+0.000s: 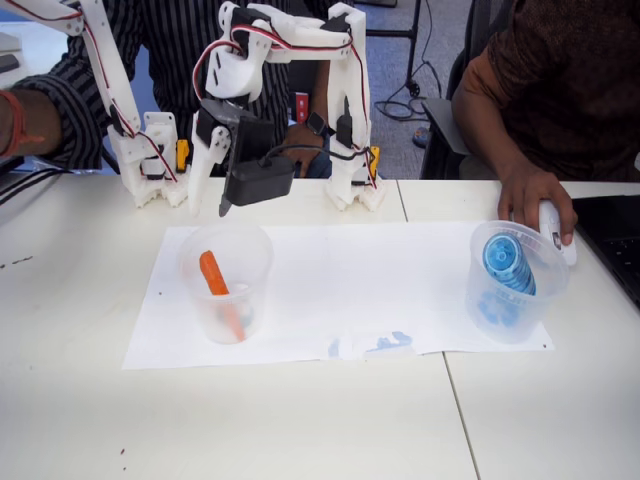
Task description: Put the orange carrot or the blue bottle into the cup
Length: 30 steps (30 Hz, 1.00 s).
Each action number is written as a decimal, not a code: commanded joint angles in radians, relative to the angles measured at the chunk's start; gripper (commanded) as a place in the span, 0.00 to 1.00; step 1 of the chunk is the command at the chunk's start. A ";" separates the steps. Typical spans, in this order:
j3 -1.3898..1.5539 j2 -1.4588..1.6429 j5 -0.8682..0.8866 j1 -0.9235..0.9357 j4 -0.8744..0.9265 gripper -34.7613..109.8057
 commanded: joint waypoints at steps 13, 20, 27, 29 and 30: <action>-0.091 0.072 0.018 0.025 0.000 0.28; -0.089 0.224 0.018 -0.098 0.209 0.28; -0.087 0.360 0.037 -0.242 0.265 0.28; -0.087 0.402 0.064 -0.284 0.290 0.28; -0.087 0.420 0.072 -0.310 0.305 0.28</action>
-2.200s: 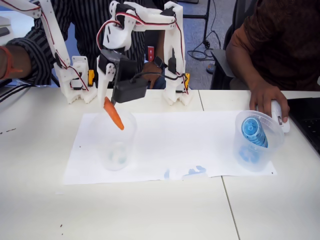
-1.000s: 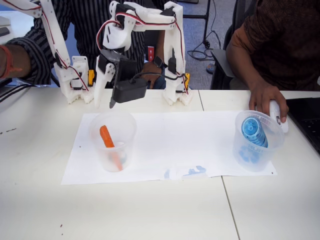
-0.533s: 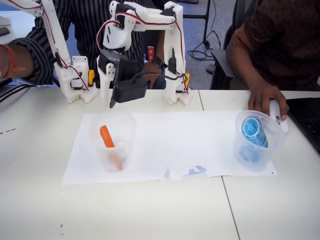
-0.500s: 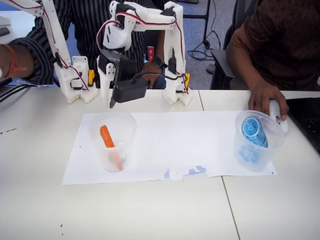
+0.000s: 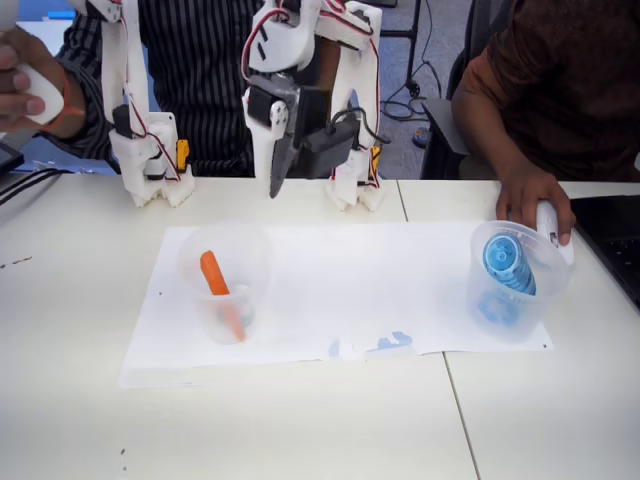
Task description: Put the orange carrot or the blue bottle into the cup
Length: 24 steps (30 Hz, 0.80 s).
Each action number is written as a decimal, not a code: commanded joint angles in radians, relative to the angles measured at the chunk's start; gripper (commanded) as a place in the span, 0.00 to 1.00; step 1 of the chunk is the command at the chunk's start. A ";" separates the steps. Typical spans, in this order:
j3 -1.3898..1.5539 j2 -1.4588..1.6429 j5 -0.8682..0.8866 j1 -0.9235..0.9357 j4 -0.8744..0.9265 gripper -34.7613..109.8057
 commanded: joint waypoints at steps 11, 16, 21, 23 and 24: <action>-0.028 0.308 0.084 -0.250 0.063 0.32; 0.152 0.430 0.084 -0.354 0.052 0.32; 0.396 0.615 0.077 -0.393 -0.100 0.32; 0.518 0.696 0.072 -0.400 -0.172 0.32; 0.581 0.738 0.071 -0.405 -0.209 0.32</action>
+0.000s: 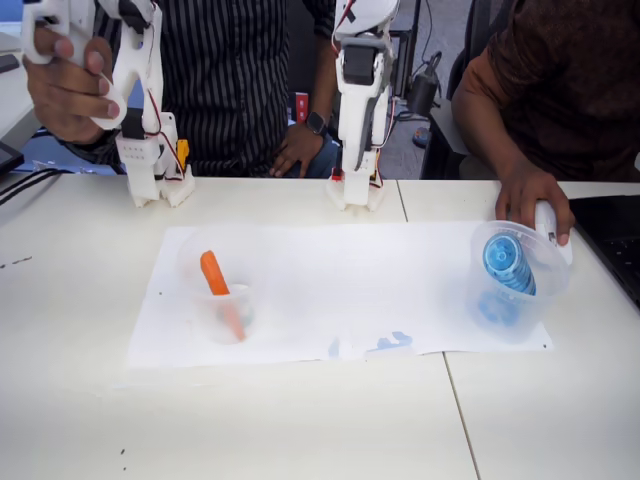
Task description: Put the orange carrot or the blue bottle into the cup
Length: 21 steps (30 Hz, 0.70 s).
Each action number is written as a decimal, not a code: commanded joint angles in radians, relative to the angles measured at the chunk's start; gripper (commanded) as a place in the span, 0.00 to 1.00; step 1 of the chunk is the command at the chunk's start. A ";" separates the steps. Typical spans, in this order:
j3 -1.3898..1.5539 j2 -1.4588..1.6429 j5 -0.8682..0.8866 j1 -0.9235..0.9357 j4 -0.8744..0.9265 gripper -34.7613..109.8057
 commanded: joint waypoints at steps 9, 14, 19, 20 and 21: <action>0.638 0.525 0.006 -0.012 -0.403 0.32; 0.861 0.650 -0.089 -0.012 -0.563 0.32; 1.058 0.784 -0.160 -0.011 -0.693 0.32; 1.094 0.813 -0.166 -0.012 -0.710 0.32; 1.127 0.844 -0.169 -0.012 -0.726 0.32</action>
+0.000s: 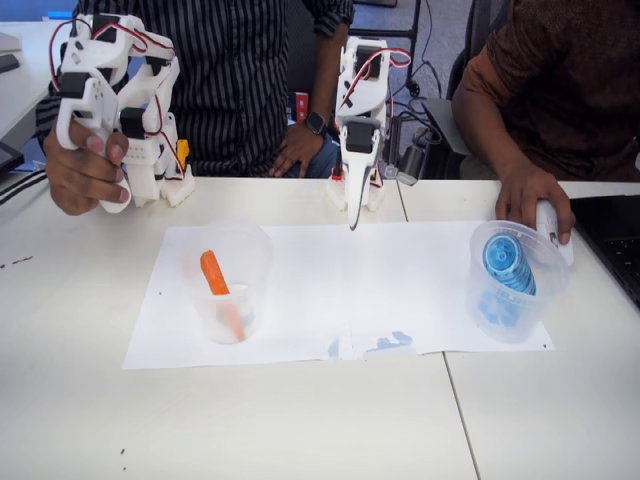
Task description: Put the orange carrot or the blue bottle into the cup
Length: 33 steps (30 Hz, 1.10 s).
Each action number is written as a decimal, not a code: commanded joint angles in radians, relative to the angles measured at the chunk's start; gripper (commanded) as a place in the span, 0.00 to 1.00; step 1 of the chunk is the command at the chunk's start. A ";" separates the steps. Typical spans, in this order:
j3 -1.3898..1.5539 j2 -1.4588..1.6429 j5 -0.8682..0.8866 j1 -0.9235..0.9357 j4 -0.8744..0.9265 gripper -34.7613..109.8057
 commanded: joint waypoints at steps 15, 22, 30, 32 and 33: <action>0.350 0.445 -0.020 -0.081 -0.087 0.32; 0.408 0.454 -0.017 -0.101 -0.098 0.32; 0.506 0.454 -0.012 -0.115 -0.101 0.32; 0.511 0.454 -0.011 -0.112 -0.100 0.32; 0.512 0.454 -0.009 -0.107 -0.100 0.32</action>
